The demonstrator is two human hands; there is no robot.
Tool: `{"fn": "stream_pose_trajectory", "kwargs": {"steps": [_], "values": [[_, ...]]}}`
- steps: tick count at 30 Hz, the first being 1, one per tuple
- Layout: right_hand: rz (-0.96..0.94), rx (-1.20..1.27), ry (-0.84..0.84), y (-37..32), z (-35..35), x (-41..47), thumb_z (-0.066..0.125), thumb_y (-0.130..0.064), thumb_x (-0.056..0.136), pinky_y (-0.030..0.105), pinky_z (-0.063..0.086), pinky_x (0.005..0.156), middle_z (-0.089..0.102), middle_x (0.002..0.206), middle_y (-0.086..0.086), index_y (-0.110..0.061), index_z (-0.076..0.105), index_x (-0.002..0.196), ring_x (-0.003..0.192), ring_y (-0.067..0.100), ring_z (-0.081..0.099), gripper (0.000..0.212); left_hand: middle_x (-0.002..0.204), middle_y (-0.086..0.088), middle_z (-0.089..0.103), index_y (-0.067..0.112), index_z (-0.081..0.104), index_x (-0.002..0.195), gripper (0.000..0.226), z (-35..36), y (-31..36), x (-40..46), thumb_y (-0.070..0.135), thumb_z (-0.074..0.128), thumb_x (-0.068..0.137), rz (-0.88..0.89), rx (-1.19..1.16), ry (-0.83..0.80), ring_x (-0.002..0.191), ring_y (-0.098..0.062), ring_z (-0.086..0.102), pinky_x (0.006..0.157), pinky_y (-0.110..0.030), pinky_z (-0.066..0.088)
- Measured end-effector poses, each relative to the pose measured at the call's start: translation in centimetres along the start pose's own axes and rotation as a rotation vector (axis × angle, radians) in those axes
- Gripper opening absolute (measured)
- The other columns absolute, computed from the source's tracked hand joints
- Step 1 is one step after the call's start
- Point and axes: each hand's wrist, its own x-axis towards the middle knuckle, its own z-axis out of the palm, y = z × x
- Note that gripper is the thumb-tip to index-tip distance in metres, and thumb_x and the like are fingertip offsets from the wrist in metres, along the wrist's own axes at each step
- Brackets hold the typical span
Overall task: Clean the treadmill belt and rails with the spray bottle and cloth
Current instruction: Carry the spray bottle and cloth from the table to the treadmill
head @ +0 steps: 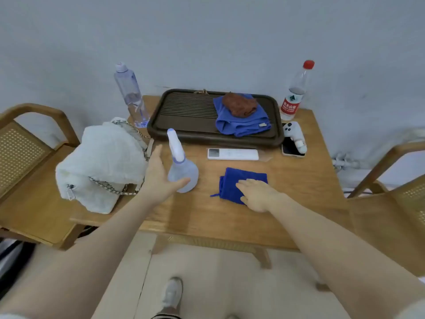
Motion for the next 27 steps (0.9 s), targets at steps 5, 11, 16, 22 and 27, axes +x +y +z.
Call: {"fn": "stream_pose_trajectory", "kwargs": {"steps": [5,11,16,22,27], "values": [[0.155,0.09,0.014,-0.8,1.7,2.3,0.047,-0.042,0.095,0.04,0.026,0.113,0.001,0.158,0.004,-0.016,0.009,0.15,0.144,0.022,0.007,0.072,0.11,0.013,0.043,0.024,0.032,0.127,0.071,1.7,-0.7,2.6,0.016,0.079,0.075,-0.013,-0.073,-0.106,0.1,0.006,0.045,0.086,-0.013,0.037],[0.347,0.103,0.207,-2.4,2.6,4.7,0.049,-0.028,0.094,0.037,0.04,0.095,0.027,0.148,0.005,-0.019,0.034,0.139,0.129,0.025,0.033,0.049,0.102,0.014,0.043,0.013,0.024,0.14,0.079,1.7,-1.8,6.7,0.01,0.074,0.079,-0.049,-0.206,-0.086,0.086,0.018,0.049,0.077,-0.014,0.042],[0.517,0.395,0.341,-5.9,2.9,4.9,0.042,-0.015,0.096,0.034,0.04,0.072,0.053,0.115,0.005,-0.014,0.043,0.119,0.098,0.026,0.053,0.023,0.083,0.012,0.045,0.041,0.038,0.09,0.035,1.2,-1.2,9.1,0.026,0.069,0.084,0.192,-0.104,-0.368,0.071,0.011,0.045,0.068,-0.006,0.038],[0.778,1.203,0.677,-11.7,4.4,-2.2,0.035,-0.021,0.101,0.022,0.032,0.051,0.049,0.075,-0.002,-0.013,0.037,0.095,0.063,0.012,0.047,0.01,0.101,-0.006,0.063,0.008,0.058,0.111,0.047,1.6,0.5,5.2,0.042,0.067,0.08,0.357,-0.13,-0.794,0.093,-0.013,0.058,0.078,-0.02,0.044],[1.054,1.555,1.025,-18.2,8.0,-11.9,0.036,-0.027,0.101,0.022,0.039,0.068,0.055,0.09,-0.006,-0.017,0.048,0.105,0.085,0.013,0.055,0.016,0.104,0.007,0.066,0.02,0.065,0.1,0.022,1.4,4.4,-1.9,0.023,0.071,0.078,0.291,-0.406,-1.095,0.098,-0.011,0.061,0.086,-0.027,0.045]]}}
